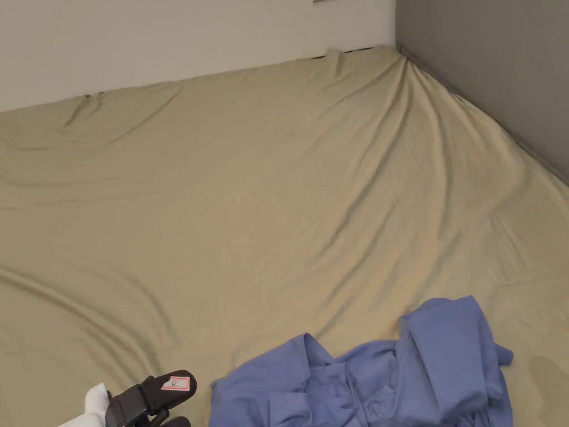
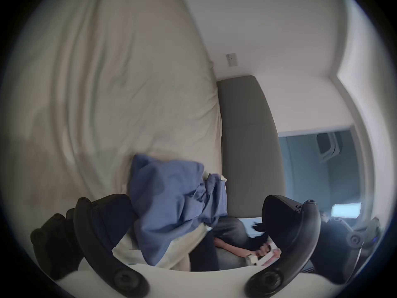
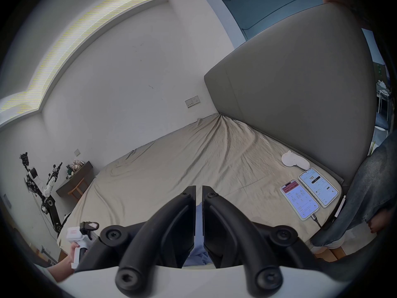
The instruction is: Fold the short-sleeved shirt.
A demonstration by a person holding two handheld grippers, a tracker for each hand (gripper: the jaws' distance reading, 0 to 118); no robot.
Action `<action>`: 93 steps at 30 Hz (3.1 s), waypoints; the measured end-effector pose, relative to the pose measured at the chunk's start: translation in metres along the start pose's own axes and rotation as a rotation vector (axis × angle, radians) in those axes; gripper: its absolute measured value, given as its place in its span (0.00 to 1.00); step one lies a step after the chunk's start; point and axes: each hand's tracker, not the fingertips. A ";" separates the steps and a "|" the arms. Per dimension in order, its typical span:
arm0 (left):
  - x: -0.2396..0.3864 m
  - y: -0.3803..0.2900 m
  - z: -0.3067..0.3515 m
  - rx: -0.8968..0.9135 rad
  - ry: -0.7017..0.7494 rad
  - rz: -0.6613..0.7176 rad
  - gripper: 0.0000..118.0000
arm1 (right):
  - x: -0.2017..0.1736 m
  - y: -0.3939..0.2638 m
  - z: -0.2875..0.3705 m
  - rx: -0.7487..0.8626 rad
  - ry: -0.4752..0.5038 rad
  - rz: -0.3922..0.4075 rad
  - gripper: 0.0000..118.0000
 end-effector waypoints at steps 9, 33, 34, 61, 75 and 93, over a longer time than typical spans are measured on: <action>-0.049 -0.013 -0.090 -0.224 -0.123 0.183 1.00 | -0.010 0.010 0.007 0.021 -0.001 0.023 0.07; 0.052 -0.052 0.057 -0.010 0.055 0.159 0.10 | -0.028 0.018 0.012 0.046 0.008 0.050 0.07; 0.055 -0.049 0.077 0.013 0.131 0.108 0.10 | -0.029 0.018 0.010 0.046 0.015 0.050 0.07; 0.177 -0.104 -0.185 -0.345 0.456 -0.508 0.85 | -0.004 0.011 0.028 0.095 0.078 -0.027 0.07; 0.167 -0.174 -0.152 0.122 0.686 -0.985 0.07 | 0.002 0.002 0.012 0.055 0.111 -0.045 0.07; 0.189 -0.147 -0.139 0.127 0.402 -0.789 0.06 | -0.038 -0.012 -0.017 -0.091 0.135 0.179 0.07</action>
